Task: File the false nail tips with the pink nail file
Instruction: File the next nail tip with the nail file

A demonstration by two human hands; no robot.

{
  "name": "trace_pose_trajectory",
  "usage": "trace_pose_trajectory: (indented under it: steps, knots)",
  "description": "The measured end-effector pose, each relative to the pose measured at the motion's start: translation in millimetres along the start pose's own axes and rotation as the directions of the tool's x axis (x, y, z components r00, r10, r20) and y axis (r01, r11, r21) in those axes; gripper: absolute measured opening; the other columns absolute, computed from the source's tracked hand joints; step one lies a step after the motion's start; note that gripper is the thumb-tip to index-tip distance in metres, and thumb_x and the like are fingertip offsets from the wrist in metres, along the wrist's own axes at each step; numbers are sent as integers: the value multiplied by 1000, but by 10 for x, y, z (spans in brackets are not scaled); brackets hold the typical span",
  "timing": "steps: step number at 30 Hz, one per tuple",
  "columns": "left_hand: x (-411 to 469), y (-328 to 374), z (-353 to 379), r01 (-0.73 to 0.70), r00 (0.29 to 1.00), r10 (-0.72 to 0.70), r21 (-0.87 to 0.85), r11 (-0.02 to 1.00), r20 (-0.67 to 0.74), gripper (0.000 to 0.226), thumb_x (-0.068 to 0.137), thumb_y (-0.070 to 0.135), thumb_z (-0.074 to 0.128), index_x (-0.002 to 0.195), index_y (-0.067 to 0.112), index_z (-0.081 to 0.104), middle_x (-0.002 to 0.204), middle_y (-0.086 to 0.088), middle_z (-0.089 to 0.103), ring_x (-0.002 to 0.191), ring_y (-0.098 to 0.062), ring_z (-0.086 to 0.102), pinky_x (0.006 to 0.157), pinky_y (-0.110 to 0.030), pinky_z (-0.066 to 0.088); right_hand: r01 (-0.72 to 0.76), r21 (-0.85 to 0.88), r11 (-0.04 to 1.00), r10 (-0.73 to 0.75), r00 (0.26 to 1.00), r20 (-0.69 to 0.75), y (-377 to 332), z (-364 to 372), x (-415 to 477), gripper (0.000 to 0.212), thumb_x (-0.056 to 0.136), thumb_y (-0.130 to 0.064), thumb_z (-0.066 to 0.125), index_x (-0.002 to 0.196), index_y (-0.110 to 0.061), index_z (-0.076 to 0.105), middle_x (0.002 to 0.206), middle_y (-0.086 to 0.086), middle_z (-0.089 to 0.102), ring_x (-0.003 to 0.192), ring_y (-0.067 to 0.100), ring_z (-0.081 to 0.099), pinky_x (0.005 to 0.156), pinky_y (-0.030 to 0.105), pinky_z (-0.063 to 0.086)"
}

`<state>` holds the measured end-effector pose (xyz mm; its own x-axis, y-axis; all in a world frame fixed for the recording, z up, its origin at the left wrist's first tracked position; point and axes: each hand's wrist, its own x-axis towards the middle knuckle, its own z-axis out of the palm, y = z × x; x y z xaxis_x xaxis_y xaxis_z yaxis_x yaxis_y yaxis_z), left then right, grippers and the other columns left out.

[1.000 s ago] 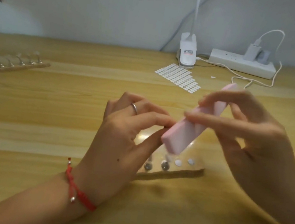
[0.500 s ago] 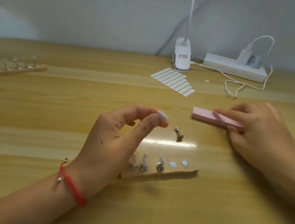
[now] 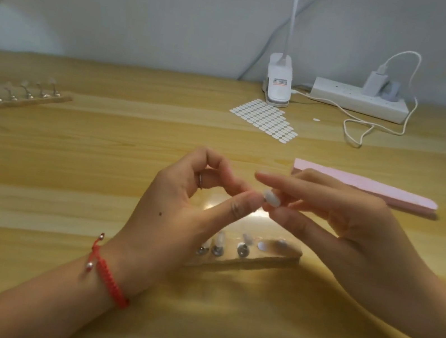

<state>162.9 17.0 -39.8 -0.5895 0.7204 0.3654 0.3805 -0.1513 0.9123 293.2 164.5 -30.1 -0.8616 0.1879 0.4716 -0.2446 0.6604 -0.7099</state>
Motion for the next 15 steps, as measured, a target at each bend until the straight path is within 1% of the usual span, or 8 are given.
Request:
trace_pose_trajectory:
  steps: [1,2,4,6,7,10,12,15]
  knots:
    - [-1,-3,3,7,1000,-8,-21,1000,-3,36,69,38,81,77,26,48,81,7,73,83,-7,67,80,-18,49,3,5,1000,-3,1000,-4,4,4,4,33,89,-23,61,121,-25,66,96,-6,67,93,16,65,82,18,47]
    - [-3,-5,6,10,1000,-10,-24,1000,1,38,68,39,80,77,26,45,82,6,74,84,-9,68,82,-24,51,13,0,1000,-13,1000,-8,9,4,5,30,89,-22,62,119,-24,68,95,-4,68,92,17,65,82,18,46]
    - [-4,11,9,10,1000,-10,-34,999,18,36,69,41,73,77,24,43,81,5,74,84,-10,69,83,-28,51,25,-10,1000,-26,1000,-14,12,6,5,31,89,-25,68,120,-25,66,95,-3,69,91,17,66,82,20,49]
    - [-5,25,7,7,1000,-6,-49,999,27,40,69,40,77,77,20,42,79,4,74,81,-9,69,82,-25,51,23,13,1000,-23,999,-22,8,6,7,35,88,-28,69,122,-28,63,94,-7,68,92,15,67,84,21,51]
    - [-6,32,10,8,1000,-6,-47,999,28,44,69,39,80,77,19,42,77,5,74,80,-9,69,81,-22,51,28,22,999,-28,999,-25,11,4,7,34,88,-28,68,121,-28,64,94,-8,68,92,14,67,84,20,51]
    - [-9,30,25,10,999,-9,-28,1000,38,40,69,39,76,78,18,44,77,6,73,79,-6,68,79,-17,49,42,21,999,-41,999,-28,3,-14,9,28,87,-29,65,114,-28,68,92,-7,67,90,16,66,83,21,50]
    - [-12,12,21,-23,999,22,26,999,33,38,73,39,77,81,19,46,85,10,74,86,-4,66,82,-19,47,34,15,999,-34,999,-38,2,-56,15,26,85,-31,66,111,-28,70,90,-6,67,88,18,66,82,24,51]
    - [9,-14,-20,-102,993,111,144,984,-52,21,82,40,62,89,22,52,104,16,68,104,-3,61,90,-28,44,-13,-33,999,12,1000,-4,15,-144,31,27,82,-40,67,108,-31,72,86,-7,64,83,19,63,79,26,50]
